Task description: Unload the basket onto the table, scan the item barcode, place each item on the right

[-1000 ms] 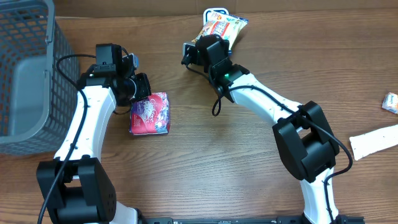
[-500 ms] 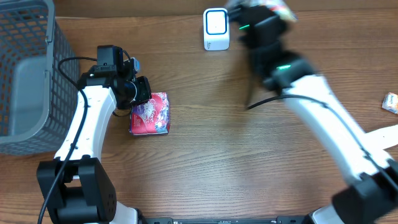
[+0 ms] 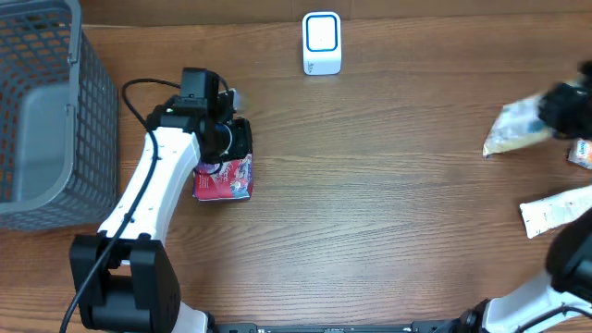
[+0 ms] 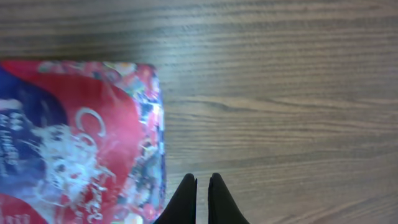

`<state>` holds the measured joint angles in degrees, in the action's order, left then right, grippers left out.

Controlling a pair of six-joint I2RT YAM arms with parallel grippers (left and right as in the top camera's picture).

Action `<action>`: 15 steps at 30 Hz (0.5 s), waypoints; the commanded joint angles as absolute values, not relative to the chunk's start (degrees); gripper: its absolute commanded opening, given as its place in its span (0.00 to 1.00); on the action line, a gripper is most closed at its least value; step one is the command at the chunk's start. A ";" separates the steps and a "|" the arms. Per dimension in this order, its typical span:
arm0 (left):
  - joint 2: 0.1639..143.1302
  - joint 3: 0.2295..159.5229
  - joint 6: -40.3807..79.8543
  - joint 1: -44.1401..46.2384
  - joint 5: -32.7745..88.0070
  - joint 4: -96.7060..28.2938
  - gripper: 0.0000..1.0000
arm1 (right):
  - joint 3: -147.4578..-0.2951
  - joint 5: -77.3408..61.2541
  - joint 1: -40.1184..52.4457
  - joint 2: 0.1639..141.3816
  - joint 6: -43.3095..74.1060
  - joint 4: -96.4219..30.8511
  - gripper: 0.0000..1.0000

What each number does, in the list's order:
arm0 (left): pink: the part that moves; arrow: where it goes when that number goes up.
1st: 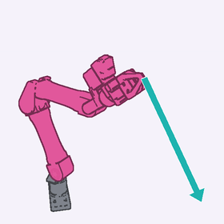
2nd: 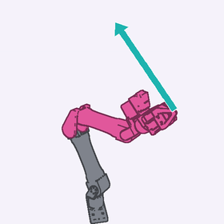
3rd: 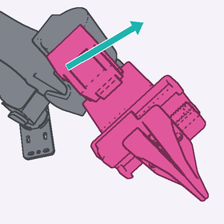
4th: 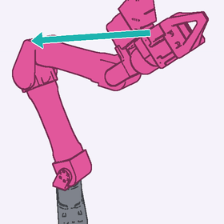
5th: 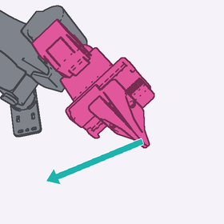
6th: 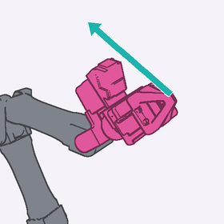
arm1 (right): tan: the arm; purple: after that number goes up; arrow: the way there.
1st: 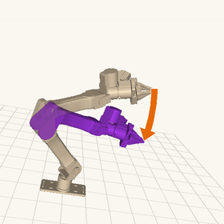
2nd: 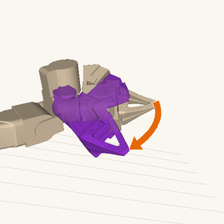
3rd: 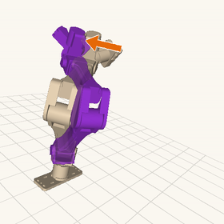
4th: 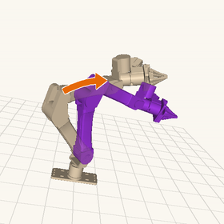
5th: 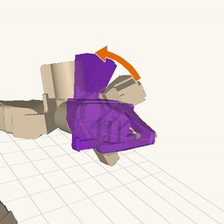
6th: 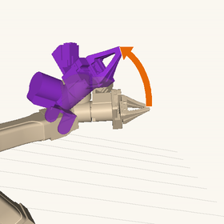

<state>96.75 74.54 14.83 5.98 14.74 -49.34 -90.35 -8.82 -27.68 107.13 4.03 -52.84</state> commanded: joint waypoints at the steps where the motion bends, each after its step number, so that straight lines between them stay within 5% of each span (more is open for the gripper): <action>1: 96.64 74.19 15.92 7.29 15.09 -49.87 0.04 | -89.17 -19.66 -35.86 110.98 6.24 -51.81 0.04; 3: 96.64 74.19 16.21 7.42 15.29 -50.00 0.04 | -89.17 -19.18 -39.05 112.51 6.13 -51.79 0.09; 5: 96.62 74.19 16.93 7.42 16.84 -50.35 0.04 | -89.17 -18.35 -42.17 113.34 5.89 -51.81 0.35; 7: 96.62 74.22 16.91 7.42 19.14 -50.50 0.04 | -89.17 -18.13 -44.91 113.38 5.19 -51.77 0.47; 8: 96.62 74.26 16.91 7.42 19.70 -50.61 0.04 | -89.27 -18.35 -46.57 113.30 4.93 -51.81 0.64; 12: 96.57 74.76 16.71 7.42 19.99 -50.87 0.04 | -90.11 -25.61 -52.86 111.63 4.93 -52.07 1.00; 15: 96.07 77.10 16.14 7.38 20.86 -51.77 0.04 | -93.54 -36.51 -56.40 106.96 4.97 -53.39 1.00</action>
<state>96.75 74.56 16.32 7.16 18.72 -51.11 -89.27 -24.43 -54.15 113.47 5.15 -52.75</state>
